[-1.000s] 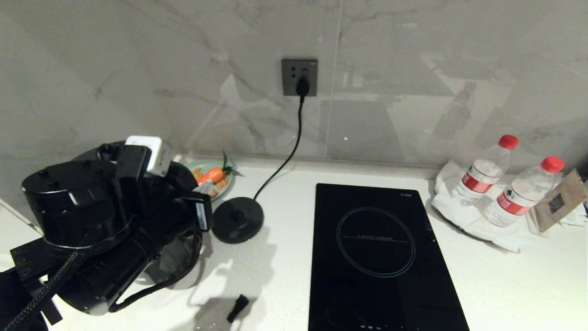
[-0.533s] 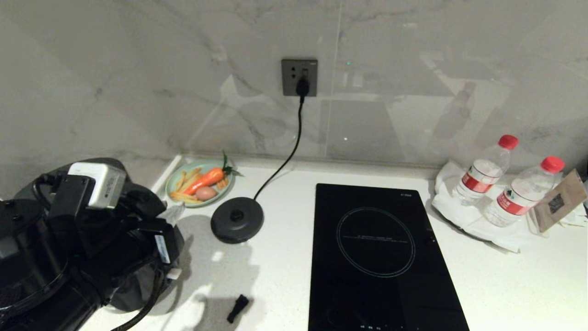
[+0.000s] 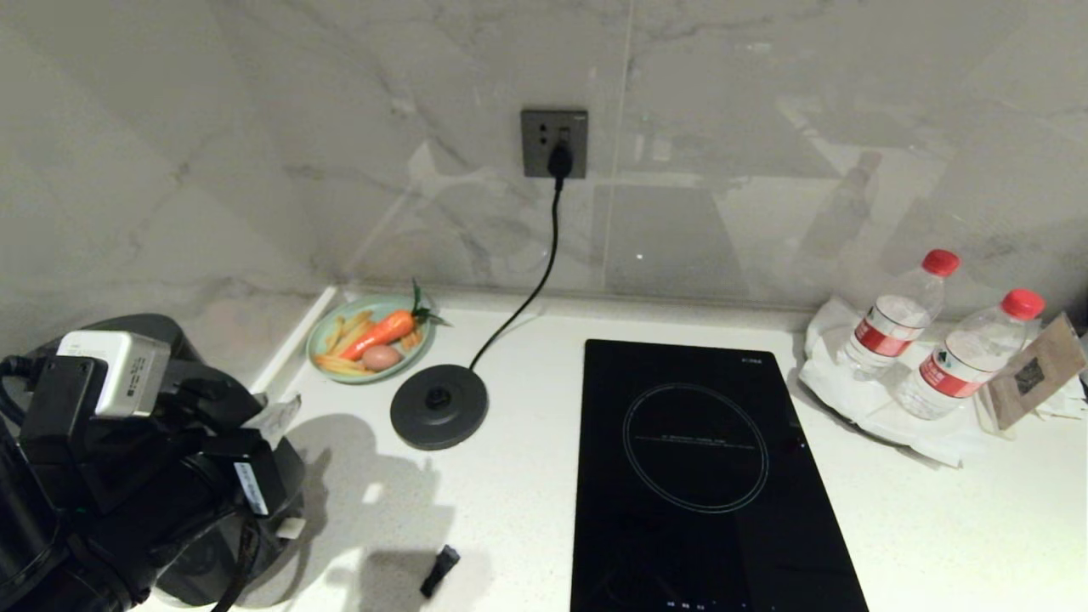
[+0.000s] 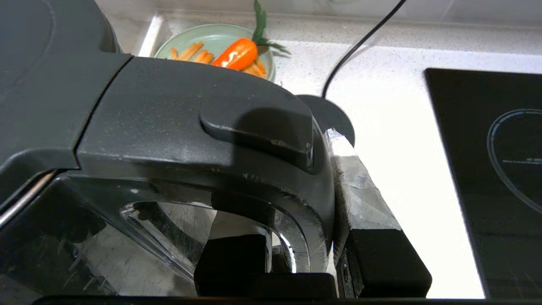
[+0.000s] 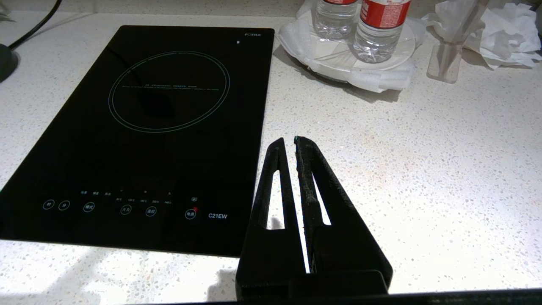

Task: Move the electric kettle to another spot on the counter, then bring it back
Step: Place it by the sink

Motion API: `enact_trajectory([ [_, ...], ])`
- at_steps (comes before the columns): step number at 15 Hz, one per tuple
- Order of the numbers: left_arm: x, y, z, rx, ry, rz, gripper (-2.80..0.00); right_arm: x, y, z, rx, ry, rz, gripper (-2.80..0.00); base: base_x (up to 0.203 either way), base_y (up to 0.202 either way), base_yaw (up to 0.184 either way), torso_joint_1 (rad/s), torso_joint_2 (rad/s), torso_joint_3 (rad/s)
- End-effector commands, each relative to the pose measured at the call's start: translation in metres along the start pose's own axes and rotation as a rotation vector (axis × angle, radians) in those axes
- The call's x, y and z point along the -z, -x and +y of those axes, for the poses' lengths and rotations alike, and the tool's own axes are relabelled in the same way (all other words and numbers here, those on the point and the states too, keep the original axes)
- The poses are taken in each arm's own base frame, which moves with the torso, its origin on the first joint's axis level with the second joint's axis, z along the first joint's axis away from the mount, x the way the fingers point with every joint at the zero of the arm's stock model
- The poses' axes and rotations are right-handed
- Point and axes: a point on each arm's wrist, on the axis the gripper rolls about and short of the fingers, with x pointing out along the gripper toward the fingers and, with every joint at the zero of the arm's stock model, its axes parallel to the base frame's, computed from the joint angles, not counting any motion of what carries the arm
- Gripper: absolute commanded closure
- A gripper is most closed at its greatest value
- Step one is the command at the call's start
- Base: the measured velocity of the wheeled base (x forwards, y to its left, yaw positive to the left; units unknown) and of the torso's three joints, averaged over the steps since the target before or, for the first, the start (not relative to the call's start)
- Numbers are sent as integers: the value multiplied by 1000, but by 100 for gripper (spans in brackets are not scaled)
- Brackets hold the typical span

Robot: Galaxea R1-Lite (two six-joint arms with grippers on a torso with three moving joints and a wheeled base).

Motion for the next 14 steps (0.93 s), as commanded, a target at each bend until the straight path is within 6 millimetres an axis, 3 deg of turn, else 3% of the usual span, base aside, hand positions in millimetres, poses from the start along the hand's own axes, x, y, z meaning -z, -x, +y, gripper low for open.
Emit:
enact_trajectory([
  [1,0,5,3,-6,9,-5,0,0,0,0,0,0,0,0,0,0,0,0,0,0],
  [5,-2,15,7,60,30,-30,0,0,0,0,-1,0,0,0,0,0,0,0,0,0],
  [14,1,11,5,63,22,-9,0,0,0,0,0,0,0,0,0,0,0,2,1,51],
])
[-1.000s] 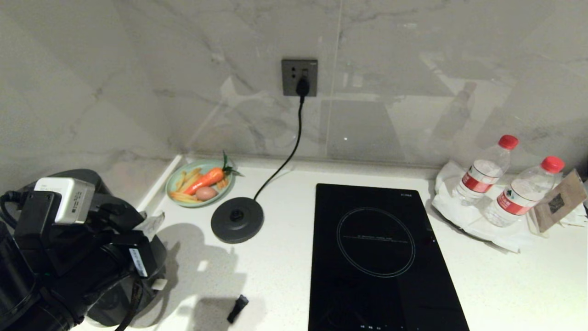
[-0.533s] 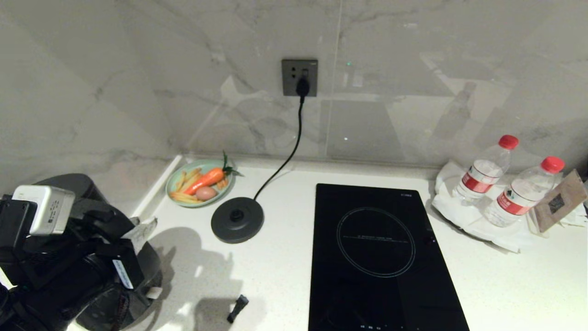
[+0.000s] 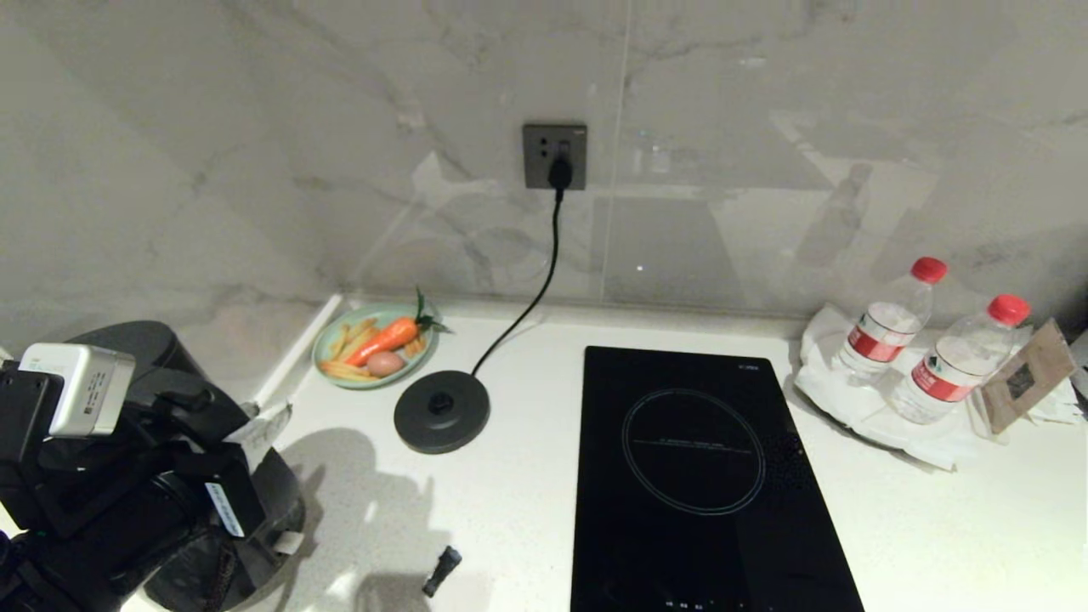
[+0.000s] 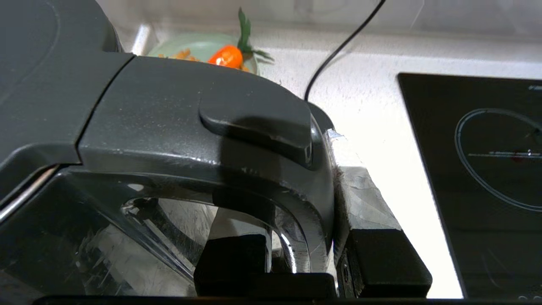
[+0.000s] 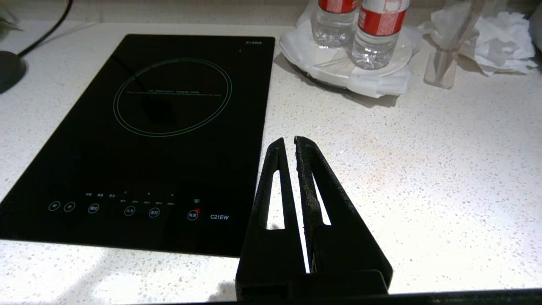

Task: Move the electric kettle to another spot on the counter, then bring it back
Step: Place it by the sink

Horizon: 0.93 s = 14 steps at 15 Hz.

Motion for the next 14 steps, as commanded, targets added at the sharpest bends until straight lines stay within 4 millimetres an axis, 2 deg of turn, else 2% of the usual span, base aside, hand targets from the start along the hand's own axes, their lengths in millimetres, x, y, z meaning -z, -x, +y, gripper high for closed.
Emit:
enact_trajectory([
  [1,1,-2,-1,-3,-2,5,0,0,0,0,-1,0,0,0,0,0,0,-7,12,188],
  [14,4,-2,-1,-1,1,20,0,0,0,0,-1,0,0,0,0,0,0,2,5,203],
])
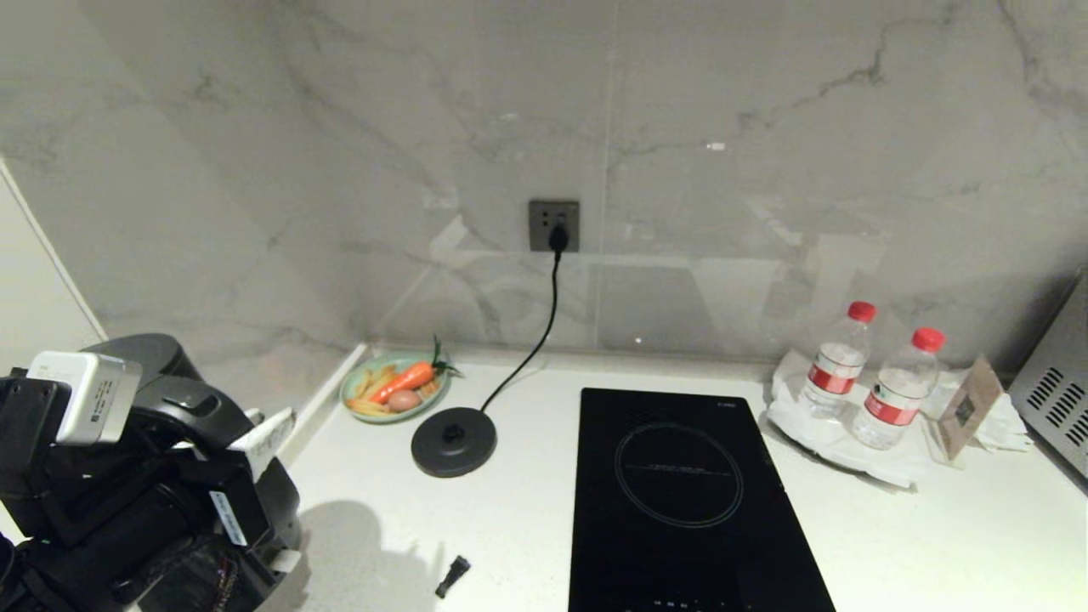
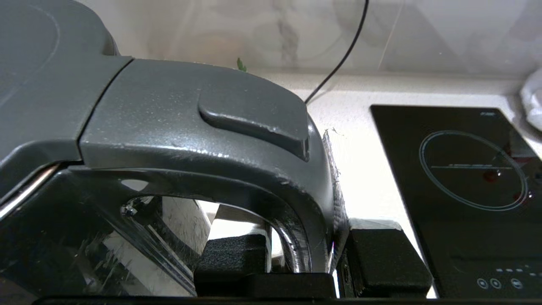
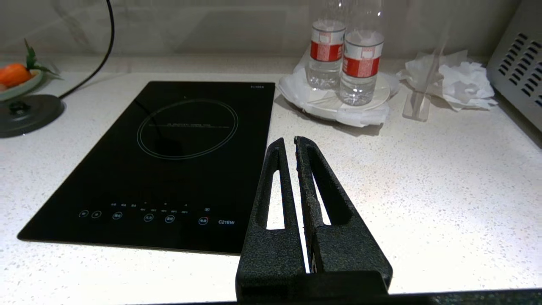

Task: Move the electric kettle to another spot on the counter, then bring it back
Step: Place it by the sink

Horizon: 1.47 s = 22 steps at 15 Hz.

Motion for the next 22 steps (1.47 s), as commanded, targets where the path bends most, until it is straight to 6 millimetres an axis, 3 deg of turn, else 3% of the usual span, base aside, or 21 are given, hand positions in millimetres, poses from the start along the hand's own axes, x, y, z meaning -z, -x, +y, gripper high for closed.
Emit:
enact_trajectory([
  [1,1,-1,0,-3,0,3,0,0,0,0,-1,0,0,0,0,0,0,7,7,203],
  [19,4,2,1,-4,13,7,0,0,0,0,1,0,0,0,0,0,0,-1,0,25],
  [22,3,2,1,-1,15,4,0,0,0,0,1,0,0,0,1,-8,126,3,2,4],
])
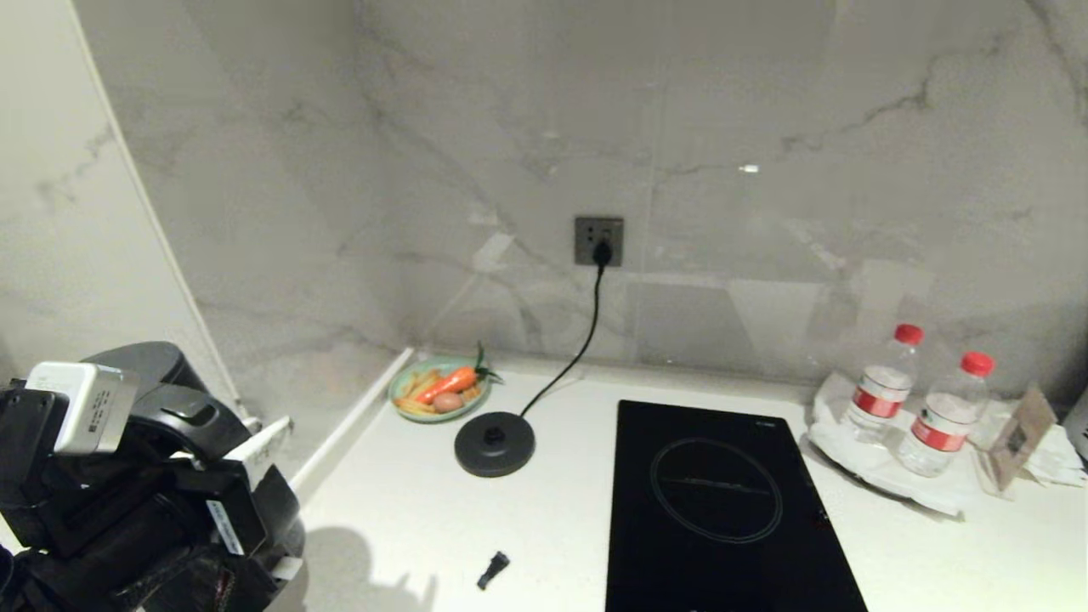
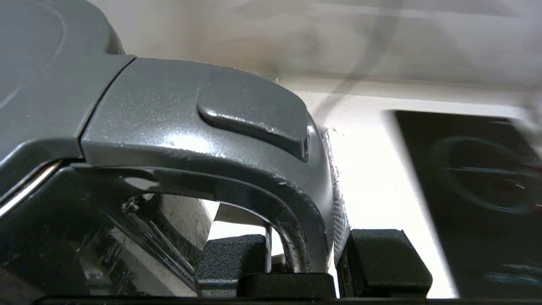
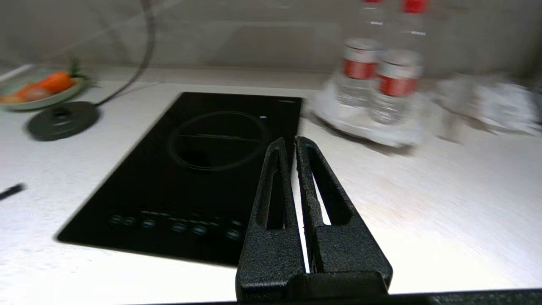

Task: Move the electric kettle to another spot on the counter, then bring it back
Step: Place it by the sink

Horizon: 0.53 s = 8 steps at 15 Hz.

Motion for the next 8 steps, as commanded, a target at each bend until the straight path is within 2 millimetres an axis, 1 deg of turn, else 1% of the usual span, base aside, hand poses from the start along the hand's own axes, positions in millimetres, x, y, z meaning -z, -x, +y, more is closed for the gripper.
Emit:
enact_trajectory([
  [1,-1,0,0,0,3,-6,0,0,0,0,0,0,0,0,0,-7,171,9,2,2],
  [8,0,-2,-1,1,1,0,0,0,0,0,0,0,0,0,-4,-7,178,3,3,2],
])
